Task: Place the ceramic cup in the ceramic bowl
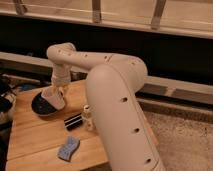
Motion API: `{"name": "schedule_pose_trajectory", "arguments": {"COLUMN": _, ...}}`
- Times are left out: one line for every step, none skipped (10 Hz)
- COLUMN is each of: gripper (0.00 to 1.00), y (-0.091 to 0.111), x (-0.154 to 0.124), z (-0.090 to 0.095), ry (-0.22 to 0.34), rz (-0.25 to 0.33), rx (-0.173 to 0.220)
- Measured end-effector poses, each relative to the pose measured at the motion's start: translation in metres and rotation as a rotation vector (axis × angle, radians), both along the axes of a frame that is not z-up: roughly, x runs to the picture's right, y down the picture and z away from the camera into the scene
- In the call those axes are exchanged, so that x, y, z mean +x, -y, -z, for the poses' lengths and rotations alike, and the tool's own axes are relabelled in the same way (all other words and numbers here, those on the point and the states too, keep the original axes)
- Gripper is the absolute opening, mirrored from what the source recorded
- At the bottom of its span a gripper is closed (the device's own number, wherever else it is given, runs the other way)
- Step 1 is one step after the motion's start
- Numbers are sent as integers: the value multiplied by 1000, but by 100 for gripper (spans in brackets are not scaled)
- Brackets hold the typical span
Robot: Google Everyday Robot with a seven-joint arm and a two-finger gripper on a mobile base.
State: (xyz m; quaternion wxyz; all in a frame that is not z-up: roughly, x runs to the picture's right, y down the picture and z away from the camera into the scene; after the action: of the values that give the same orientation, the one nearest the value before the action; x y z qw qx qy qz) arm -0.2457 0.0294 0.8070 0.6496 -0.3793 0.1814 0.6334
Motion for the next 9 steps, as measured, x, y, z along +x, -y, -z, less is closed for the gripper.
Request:
{"name": "schedule_pose_trajectory", "arguments": {"gripper": 46, "y": 0, "x": 1, "z": -1, "ry": -2, "rz": 2, "rx": 1}}
{"name": "schedule_pose_trajectory", "arguments": {"gripper": 57, "y": -1, "x": 2, "z": -2, "ry": -4, "rz": 4, "rx": 4}}
{"name": "schedule_pose_trajectory", "arguments": {"gripper": 67, "y": -1, "x": 2, "z": -2, "ry": -3, "rz": 5, "rx": 11}}
{"name": "schedule_pose_trajectory", "arguments": {"gripper": 75, "y": 1, "x": 2, "z": -1, "ry": -4, "rz": 4, "rx": 18}}
{"name": "schedule_pose_trajectory", "arguments": {"gripper": 85, "y": 2, "x": 3, "z": -1, "ry": -8, "rz": 4, "rx": 25}}
{"name": "schedule_pose_trajectory", "arguments": {"gripper": 92, "y": 3, "x": 5, "z": 1, "ry": -12, "rz": 6, "rx": 32}}
{"name": "schedule_pose_trajectory", "arguments": {"gripper": 93, "y": 6, "x": 9, "z": 4, "ry": -14, "rz": 6, "rx": 45}}
{"name": "schedule_pose_trajectory", "arguments": {"gripper": 93, "y": 7, "x": 15, "z": 8, "ry": -14, "rz": 4, "rx": 51}}
{"name": "schedule_pose_trajectory", "arguments": {"gripper": 93, "y": 7, "x": 26, "z": 13, "ry": -16, "rz": -3, "rx": 54}}
